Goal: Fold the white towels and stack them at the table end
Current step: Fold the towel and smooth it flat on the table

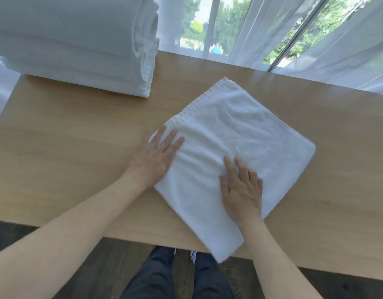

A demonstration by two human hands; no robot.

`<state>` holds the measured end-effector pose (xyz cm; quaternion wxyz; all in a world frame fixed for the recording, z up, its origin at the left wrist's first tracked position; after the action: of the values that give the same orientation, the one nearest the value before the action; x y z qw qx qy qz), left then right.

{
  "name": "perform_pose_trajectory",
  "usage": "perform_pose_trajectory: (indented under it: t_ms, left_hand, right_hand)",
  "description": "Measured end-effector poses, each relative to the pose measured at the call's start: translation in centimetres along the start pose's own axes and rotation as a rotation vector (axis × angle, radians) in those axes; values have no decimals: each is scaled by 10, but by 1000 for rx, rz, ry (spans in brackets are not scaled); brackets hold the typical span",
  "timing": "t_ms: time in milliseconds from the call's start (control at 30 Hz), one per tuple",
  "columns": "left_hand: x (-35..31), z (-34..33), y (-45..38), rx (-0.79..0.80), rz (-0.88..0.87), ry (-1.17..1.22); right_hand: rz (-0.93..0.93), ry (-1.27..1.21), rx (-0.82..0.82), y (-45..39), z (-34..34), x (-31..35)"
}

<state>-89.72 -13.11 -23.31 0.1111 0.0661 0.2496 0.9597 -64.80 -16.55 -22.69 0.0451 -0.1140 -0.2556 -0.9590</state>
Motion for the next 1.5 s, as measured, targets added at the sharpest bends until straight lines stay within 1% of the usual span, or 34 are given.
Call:
perform_pose_trajectory:
  t_ms: [33,67,100,133,200,233,300,333,367,433,500,567,633,700,767,833,900,1000,1100,1167,1200,1233,1267,1300,1333,1367,1467,1500]
  left_hand:
    - [4,10,-15,3,64,-26]
    - [7,21,-27,3,127,-6]
    - [4,33,-33,-29,169,28]
    - [-6,45,-33,-86,174,87]
    - [-46,56,-20,-186,93,288]
    - [-72,52,-11,-183,65,385]
    - [-117,29,1,-37,86,539]
    - [-133,15,3,47,116,525]
    - [-141,6,1,72,137,447]
    - [-140,6,-14,32,116,313]
    - [-133,19,-37,-13,5,273]
    - [-134,37,-60,-8,-109,241]
    - [-143,45,-70,-13,-174,231]
    - [-162,50,-72,-18,-197,236]
    - [-174,50,-72,-33,-166,246]
    - [-176,50,-74,-39,-116,250]
    - [-177,52,-78,-62,-94,244]
    - [-182,58,-86,-112,-70,284]
    - [-186,61,-93,-119,-39,311]
    - [-186,62,-93,-126,-27,312]
    - [-186,62,-93,-130,-29,316]
    - [-185,62,-92,-138,-34,319]
    - [-185,62,-91,-151,-37,319]
    - [-185,63,-92,-167,-39,317]
    - [-185,63,-93,-176,-39,310]
    - [-185,63,-93,-178,-38,301]
    - [-184,64,-94,-178,-34,293]
    - [-185,63,-93,-167,-35,298]
  right_hand:
    - [-19,-30,-6,3,-1,1]
    - [-15,-63,-21,5,-1,3]
    - [9,-92,-51,6,3,5]
    - [36,-103,-101,7,9,5]
    - [70,-52,-210,7,23,-2]
    - [81,-31,-204,5,27,-8]
    - [113,-23,-95,-2,27,-25]
    - [136,-20,-42,-4,24,-35]
    - [150,-15,-17,-4,22,-44]
    - [115,-12,-21,0,22,-63]
    - [28,-11,-45,1,25,-77]
    - [-39,13,-79,-4,35,-87]
    - [-92,23,-89,-14,46,-93]
    - [-90,-4,-119,-29,60,-101]
    - [-2,-17,-123,-45,70,-102]
    - [75,-5,-72,-64,73,-106]
    - [77,46,-13,-88,77,-120]
    - [-1,47,-13,-128,97,-146]
    - [-156,-19,7,-159,118,-168]
    - [-221,-19,-44,-163,124,-164]
    - [-193,-6,-90,-158,123,-153]
    - [-105,10,-123,-151,119,-138]
    - [10,38,-120,-142,110,-122]
    - [102,75,-82,-137,102,-113]
    - [143,99,-41,-140,100,-112]
    - [128,96,-15,-150,104,-117]
    - [-80,47,32,-188,132,-139]
    - [-115,17,36,-192,139,-139]
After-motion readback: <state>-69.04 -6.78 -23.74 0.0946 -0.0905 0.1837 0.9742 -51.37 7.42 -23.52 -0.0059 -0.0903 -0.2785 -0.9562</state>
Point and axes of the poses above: each hand's wrist, its own y-axis away from the middle knuckle, its own z-axis out of the back of the hand, x = y × z, the point moved 6 cm from there along -y, towards the middle knuckle, and after that the axes turned 15 degrees about x, right-handed, at the moved point
